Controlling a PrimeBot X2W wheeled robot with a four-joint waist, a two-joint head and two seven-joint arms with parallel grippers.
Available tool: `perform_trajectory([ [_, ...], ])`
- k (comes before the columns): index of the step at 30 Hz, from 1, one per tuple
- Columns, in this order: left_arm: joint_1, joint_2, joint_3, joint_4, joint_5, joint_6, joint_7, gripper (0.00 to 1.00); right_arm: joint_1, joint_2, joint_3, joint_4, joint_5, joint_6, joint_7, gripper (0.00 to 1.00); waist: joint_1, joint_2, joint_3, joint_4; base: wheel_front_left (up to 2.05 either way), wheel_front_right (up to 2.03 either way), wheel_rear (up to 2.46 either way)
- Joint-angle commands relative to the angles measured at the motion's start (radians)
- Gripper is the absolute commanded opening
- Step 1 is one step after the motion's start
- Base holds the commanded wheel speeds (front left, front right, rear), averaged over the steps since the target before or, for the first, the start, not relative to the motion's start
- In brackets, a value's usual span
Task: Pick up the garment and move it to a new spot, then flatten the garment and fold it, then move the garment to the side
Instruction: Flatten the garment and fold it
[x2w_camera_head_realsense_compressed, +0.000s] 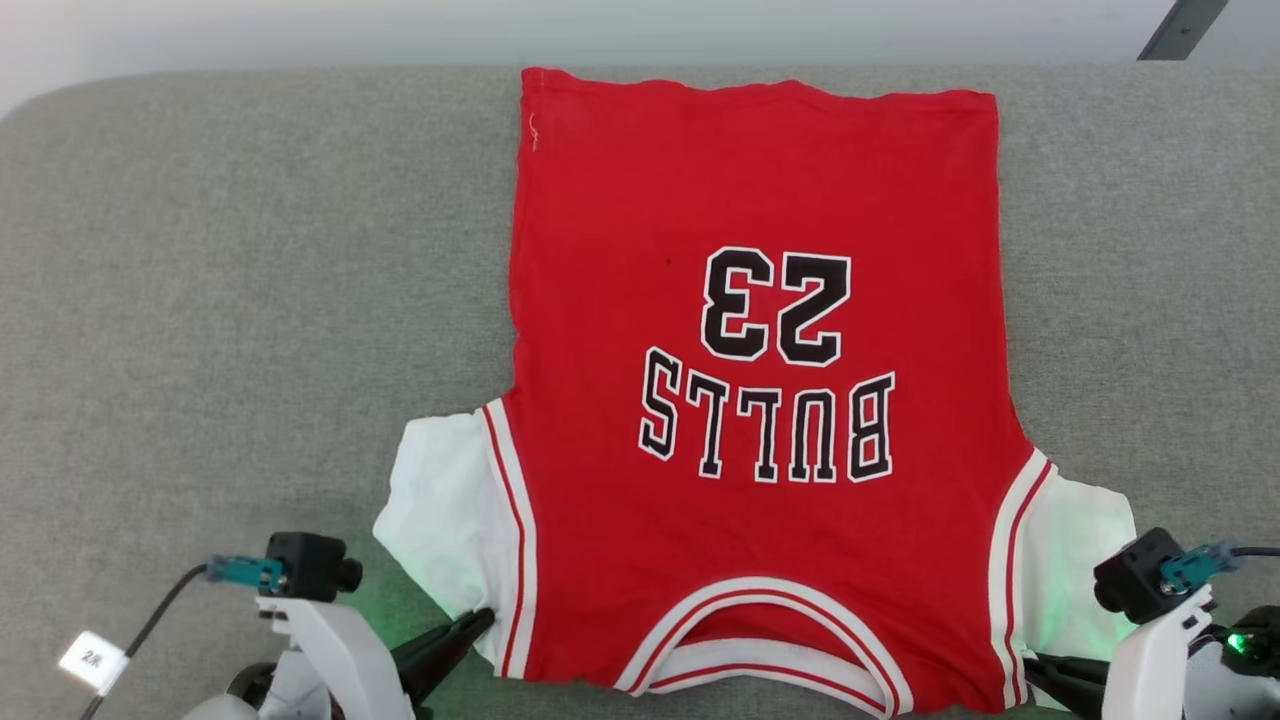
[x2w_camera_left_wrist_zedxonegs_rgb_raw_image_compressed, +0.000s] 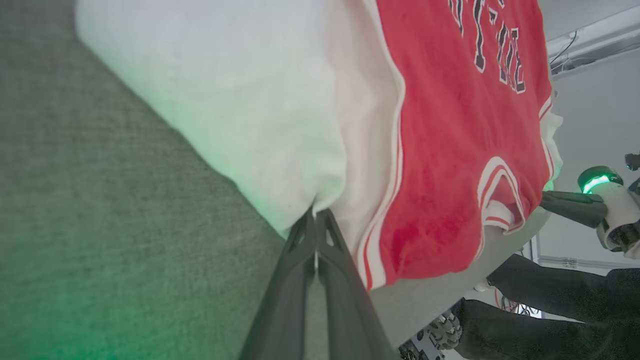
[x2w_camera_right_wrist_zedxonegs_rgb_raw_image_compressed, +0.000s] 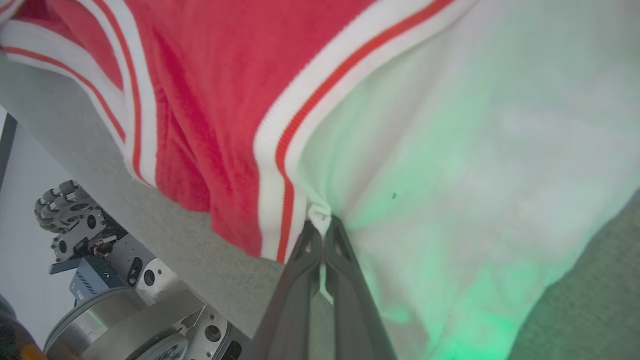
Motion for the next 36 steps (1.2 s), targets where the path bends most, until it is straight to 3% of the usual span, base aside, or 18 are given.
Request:
perform_trajectory([
  [1, 0.004, -0.016, -0.023, 0.031, 0.018, 0.000, 0.007, 0.00, 0.001, 0.005, 0.016, 0.033, -0.019, -0.004, 0.000, 0.00, 0.0000, 0.0000, -0.001, 0.000, 0.00, 0.00, 0.00],
  [8, 0.005, -0.056, -0.027, 0.084, 0.013, -0.014, -0.025, 0.00, -0.030, 0.047, 0.066, 0.087, -0.079, -0.005, -0.027, 0.02, 0.0000, 0.0000, -0.011, -0.021, 0.00, 0.00, 0.00],
  [9, 0.008, -0.056, -0.027, 0.088, 0.017, -0.014, -0.029, 0.00, -0.036, 0.047, 0.072, 0.082, -0.084, -0.005, -0.030, 0.15, 0.0000, 0.0000, -0.012, -0.025, 0.00, 0.00, 0.00],
  [10, 0.011, -0.055, -0.027, 0.090, 0.021, -0.013, -0.036, 0.00, -0.045, 0.047, 0.073, 0.075, -0.090, -0.005, -0.036, 0.35, 0.0000, 0.0000, -0.013, -0.029, 0.00, 0.00, 0.00],
  [11, 0.014, -0.056, -0.024, 0.090, 0.023, -0.013, -0.042, 0.00, -0.053, 0.045, 0.069, 0.072, -0.090, -0.005, -0.037, 0.95, 0.0000, 0.0000, -0.014, -0.033, 0.00, 0.00, 0.00],
  [12, 0.017, -0.057, -0.023, 0.089, 0.022, -0.012, -0.046, 0.00, -0.058, 0.038, 0.065, 0.065, -0.086, -0.005, -0.032, 1.00, 0.0000, 0.0000, -0.015, -0.036, 0.00, 0.00, 0.00],
  [17, 0.029, -0.052, -0.014, 0.064, 0.027, -0.005, -0.071, 0.00, -0.042, -0.028, -0.014, -0.035, -0.040, -0.003, 0.003, 1.00, 0.0000, 0.0000, -0.013, -0.039, 0.00, 0.00, 0.00],
  [23, 0.038, -0.050, -0.014, 0.029, 0.042, 0.009, -0.093, 0.00, 0.005, -0.111, -0.198, -0.179, 0.034, -0.003, 0.051, 1.00, 0.0000, 0.0000, -0.006, -0.014, 0.00, 0.00, 0.00],
  [27, 0.022, -0.057, -0.013, -0.004, 0.055, 0.011, -0.105, 0.00, -0.045, -0.147, -0.354, -0.232, 0.062, -0.003, 0.105, 1.00, 0.0000, 0.0000, 0.014, 0.014, 0.00, 0.00, 0.00],
  [32, -0.027, -0.081, -0.026, -0.035, 0.083, 0.010, -0.101, 0.00, -0.262, -0.077, -0.456, -0.137, 0.022, -0.003, 0.142, 1.00, 0.0000, 0.0000, 0.068, 0.065, 0.00, 0.00, 0.00],
  [36, -0.074, -0.104, -0.035, -0.044, 0.099, 0.003, -0.094, 0.00, -0.527, 0.008, -0.399, 0.041, -0.066, -0.003, 0.196, 1.00, 0.0000, 0.0000, 0.138, 0.108, 0.00, 0.00, 0.00],
])
